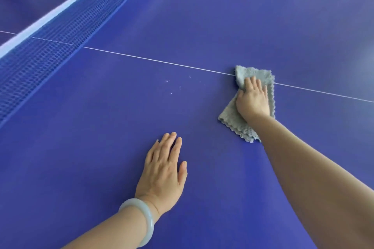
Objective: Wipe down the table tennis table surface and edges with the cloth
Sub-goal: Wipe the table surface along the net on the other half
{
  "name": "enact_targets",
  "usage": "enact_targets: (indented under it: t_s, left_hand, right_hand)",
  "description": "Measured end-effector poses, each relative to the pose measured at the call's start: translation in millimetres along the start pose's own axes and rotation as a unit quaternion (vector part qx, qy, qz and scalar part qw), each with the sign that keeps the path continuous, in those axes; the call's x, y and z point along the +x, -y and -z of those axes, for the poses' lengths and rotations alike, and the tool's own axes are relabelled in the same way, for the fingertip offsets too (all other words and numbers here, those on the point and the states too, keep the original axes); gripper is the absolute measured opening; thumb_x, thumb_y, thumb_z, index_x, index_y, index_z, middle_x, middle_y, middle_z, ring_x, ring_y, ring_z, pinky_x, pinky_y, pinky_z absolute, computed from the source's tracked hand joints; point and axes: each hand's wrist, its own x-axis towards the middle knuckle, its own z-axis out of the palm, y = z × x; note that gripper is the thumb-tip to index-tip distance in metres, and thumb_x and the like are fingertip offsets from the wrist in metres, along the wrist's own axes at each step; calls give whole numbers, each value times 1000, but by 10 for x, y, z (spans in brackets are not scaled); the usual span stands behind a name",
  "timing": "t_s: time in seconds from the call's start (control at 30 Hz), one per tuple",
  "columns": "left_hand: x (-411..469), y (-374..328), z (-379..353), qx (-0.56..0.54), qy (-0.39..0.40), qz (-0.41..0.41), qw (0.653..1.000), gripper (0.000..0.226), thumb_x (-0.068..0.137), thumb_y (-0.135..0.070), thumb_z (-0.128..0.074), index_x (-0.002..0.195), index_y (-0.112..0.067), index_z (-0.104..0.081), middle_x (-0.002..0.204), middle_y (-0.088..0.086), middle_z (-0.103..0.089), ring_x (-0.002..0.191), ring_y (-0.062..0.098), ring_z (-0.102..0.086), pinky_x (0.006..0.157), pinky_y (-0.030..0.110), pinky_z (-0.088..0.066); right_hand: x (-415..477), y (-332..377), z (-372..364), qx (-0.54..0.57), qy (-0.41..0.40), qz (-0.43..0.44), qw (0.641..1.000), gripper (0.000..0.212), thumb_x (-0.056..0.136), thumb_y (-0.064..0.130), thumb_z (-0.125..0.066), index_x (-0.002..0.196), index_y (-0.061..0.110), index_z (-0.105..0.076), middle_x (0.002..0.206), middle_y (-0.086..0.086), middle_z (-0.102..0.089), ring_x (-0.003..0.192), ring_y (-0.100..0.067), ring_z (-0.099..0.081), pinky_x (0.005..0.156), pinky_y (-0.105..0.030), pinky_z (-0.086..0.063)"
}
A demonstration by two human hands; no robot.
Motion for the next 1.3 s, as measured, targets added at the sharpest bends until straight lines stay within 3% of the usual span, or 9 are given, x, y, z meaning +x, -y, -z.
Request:
enact_targets:
  t_s: [0.13, 0.2, 0.4, 0.53, 0.67, 0.83, 0.9, 1.1, 1.3]
  left_hand:
    - [-24, 13, 14, -5, 4, -2, 1000, 60, 99, -39, -23, 148, -11, -41, 157, 5, -35, 147, 21, -29, 119, 42, -29]
    - [-14, -6, 33, -8, 8, -2, 1000, 59, 99, -39, -24, 148, -11, -41, 157, 5, -35, 147, 21, -29, 118, 42, -29]
    - [17, 4, 13, -15, 11, -6, 1000, 60, 100, -39, -21, 151, -11, -35, 160, 5, -28, 149, 20, -22, 121, 41, -22]
    - [11, 0, -9, -18, 26, -6, 1000, 63, 99, -40, -17, 155, -13, -25, 163, 4, -18, 151, 18, -12, 123, 40, -14]
    - [10, 30, -9, -15, 30, -4, 999, 64, 98, -41, -14, 157, -14, -20, 165, 2, -12, 152, 16, -6, 123, 38, -7]
    - [6, 42, 38, -14, 23, 1, 1000, 62, 99, -41, -18, 155, -16, -26, 162, 3, -20, 151, 17, -13, 123, 37, -10]
    - [9, 47, 32, -15, 18, -4, 1000, 61, 100, -41, -19, 154, -15, -27, 162, 3, -21, 151, 18, -13, 123, 37, -12]
    - [19, 45, -19, -17, 5, -6, 1000, 61, 100, -40, -20, 152, -12, -32, 161, 5, -26, 150, 20, -19, 122, 39, -17]
    - [13, 62, -30, -23, -1, -2, 1000, 62, 99, -40, -19, 153, -13, -30, 161, 3, -24, 150, 20, -17, 123, 39, -14]
  right_hand:
    - [-480, 611, -340, 9, 104, 305, 946, 50, 104, 15, -37, 153, 13, -33, 162, -4, -26, 152, -18, -16, 124, -30, -3]
    - [-632, 516, -379, 1, 122, 378, 918, 50, 105, 14, -34, 155, 17, -28, 163, 2, -21, 152, -12, -13, 124, -27, -2]
    - [57, 540, -301, 12, 58, 172, 983, 50, 105, 14, -24, 155, 10, -25, 164, -3, -18, 152, -17, -11, 124, -32, -4]
    - [252, 1084, -457, 67, 42, 142, 987, 30, 103, 10, -27, 125, 6, -47, 138, -11, -48, 135, -26, -36, 119, -39, -19]
    - [212, 1513, -605, 45, 119, 267, 955, 44, 108, 17, -26, 151, 21, -36, 160, 1, -30, 151, -21, -16, 122, -33, -4]
    - [-238, 1190, -594, -6, 166, 461, 872, 50, 107, 12, -30, 155, 27, -28, 163, 9, -19, 152, -12, -9, 124, -33, -1]
    - [-215, 851, -486, -13, 139, 431, 891, 48, 108, 13, -29, 155, 23, -30, 163, 6, -21, 152, -13, -12, 125, -33, -4]
    - [-14, 523, -305, -12, 50, 137, 989, 54, 103, 9, -24, 156, 17, -25, 166, -3, -13, 153, -21, -6, 124, -34, 1]
    - [-1387, 390, -269, 0, 102, 303, 947, 57, 101, 7, -28, 157, 19, -23, 164, 5, -13, 152, -10, -2, 123, -27, 4]
